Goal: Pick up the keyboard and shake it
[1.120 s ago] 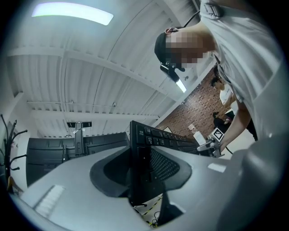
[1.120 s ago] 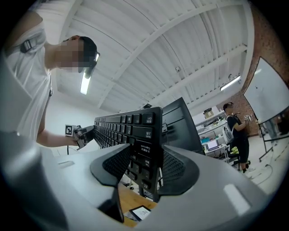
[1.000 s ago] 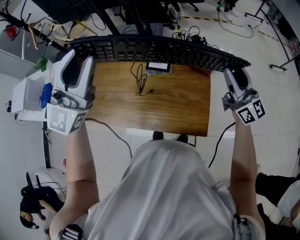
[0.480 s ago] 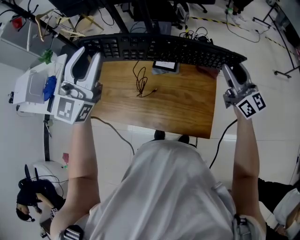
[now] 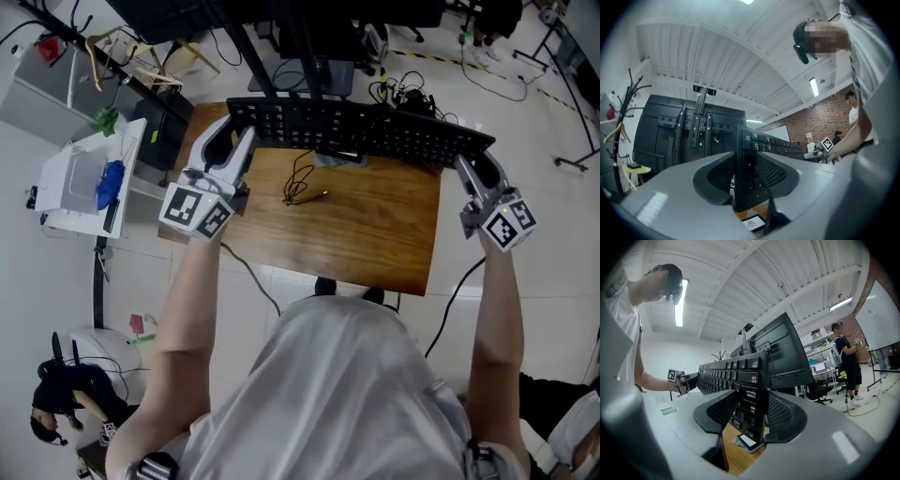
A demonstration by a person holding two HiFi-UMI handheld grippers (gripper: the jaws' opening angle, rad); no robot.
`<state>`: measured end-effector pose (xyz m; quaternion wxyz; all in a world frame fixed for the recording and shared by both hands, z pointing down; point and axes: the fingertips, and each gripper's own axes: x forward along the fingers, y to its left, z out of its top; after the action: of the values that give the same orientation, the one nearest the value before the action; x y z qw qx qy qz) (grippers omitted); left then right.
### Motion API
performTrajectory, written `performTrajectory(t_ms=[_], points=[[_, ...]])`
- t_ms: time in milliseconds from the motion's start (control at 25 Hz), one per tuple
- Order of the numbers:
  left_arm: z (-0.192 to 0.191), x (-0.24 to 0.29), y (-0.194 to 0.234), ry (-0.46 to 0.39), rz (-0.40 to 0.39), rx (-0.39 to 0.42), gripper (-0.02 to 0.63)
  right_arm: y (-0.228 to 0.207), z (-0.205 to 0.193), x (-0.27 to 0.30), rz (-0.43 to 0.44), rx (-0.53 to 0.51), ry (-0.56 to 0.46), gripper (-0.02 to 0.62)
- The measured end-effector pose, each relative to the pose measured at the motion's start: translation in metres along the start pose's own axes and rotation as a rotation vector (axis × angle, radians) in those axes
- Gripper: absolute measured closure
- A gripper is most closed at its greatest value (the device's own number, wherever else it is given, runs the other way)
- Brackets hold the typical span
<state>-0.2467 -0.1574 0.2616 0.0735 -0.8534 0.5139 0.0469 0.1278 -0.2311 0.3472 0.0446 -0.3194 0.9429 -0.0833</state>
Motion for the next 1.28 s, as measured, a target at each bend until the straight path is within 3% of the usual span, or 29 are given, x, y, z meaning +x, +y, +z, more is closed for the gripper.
performTrajectory(t_ms=[560,920,1280], points=[[-0.138,-0.008,-0.002,0.266,0.034,-0.302,0.477,-0.022,-0.103,-0.011,-0.035,0.164,0.226,0.414],[-0.157,0.018,-0.001,0.3,0.008,-0.376,0.476,-0.044,-0.101,-0.011,-0.071,0.161,0.23,0.413],[-0.204,0.008,-0.022,0.386,0.008,-0.534,0.476,-0.052,-0.126,-0.029,-0.082,0.173,0.316,0.413]])
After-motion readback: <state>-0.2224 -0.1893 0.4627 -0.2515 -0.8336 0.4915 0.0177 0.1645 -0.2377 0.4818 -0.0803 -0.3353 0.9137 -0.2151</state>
